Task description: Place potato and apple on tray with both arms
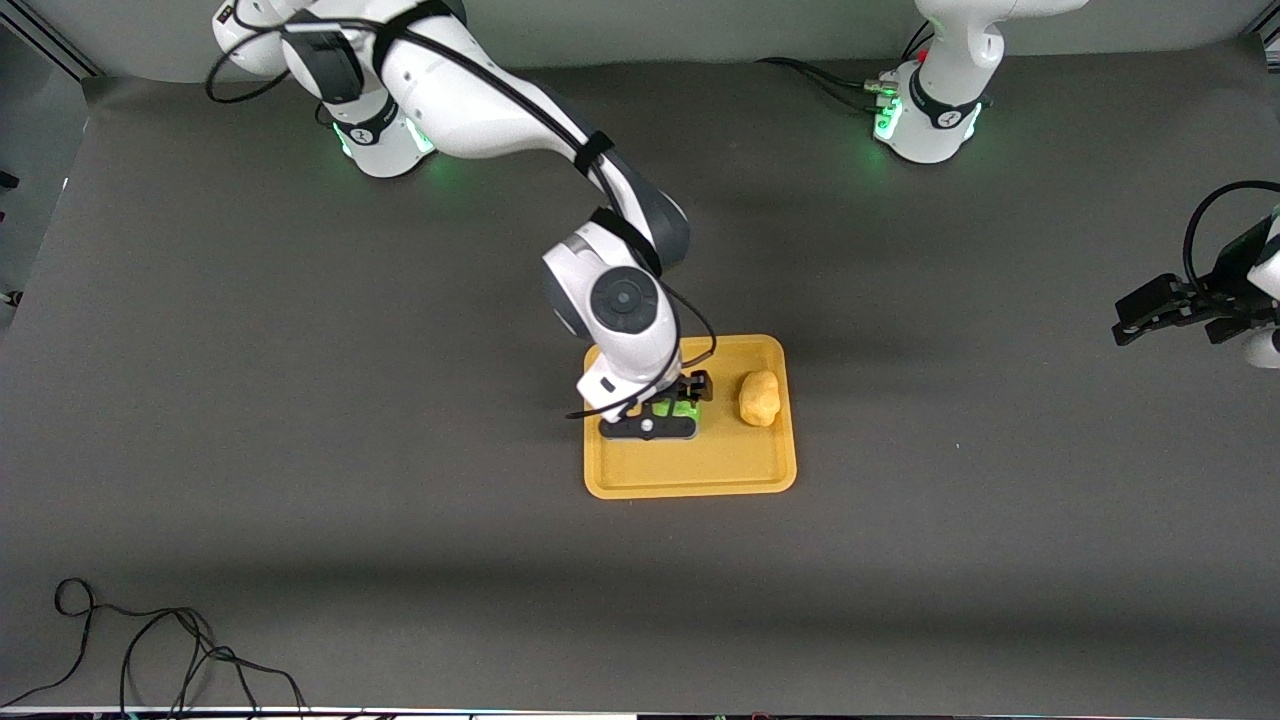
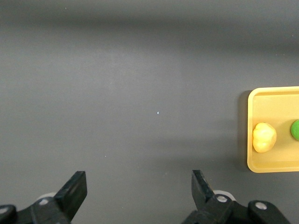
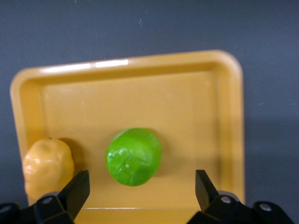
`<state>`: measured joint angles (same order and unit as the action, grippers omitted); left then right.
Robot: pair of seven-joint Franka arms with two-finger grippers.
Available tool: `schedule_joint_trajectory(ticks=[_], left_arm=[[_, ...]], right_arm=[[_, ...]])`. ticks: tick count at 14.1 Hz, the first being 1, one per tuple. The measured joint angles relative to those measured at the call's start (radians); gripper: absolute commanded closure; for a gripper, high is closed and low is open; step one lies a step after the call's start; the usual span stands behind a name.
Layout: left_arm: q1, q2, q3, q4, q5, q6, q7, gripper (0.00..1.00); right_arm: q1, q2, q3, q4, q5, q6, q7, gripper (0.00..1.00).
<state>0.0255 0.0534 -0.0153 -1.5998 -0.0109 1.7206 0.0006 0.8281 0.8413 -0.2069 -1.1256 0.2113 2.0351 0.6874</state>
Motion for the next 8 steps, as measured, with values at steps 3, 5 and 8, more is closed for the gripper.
schedule_joint_trajectory(ticks=[3,5,8], left_arm=[[0.000,0.000,0.001,0.000,0.000,0.000,0.000,0.00],[0.001,0.000,0.002,-0.001,0.000,0.000,0.000,0.00],[0.001,0.000,0.002,0.000,0.000,0.000,0.000,0.00]], right_arm=[[-0.048,-0.190,-0.038,-0.125,-0.003,-0.021,-0.054,0.00],[-0.079,-0.325,-0.085,-0.240,-0.004,-0.035,-0.153,0.00],[-0.092,-0.469,-0.180,-0.355,-0.004,-0.087,-0.240,0.00]])
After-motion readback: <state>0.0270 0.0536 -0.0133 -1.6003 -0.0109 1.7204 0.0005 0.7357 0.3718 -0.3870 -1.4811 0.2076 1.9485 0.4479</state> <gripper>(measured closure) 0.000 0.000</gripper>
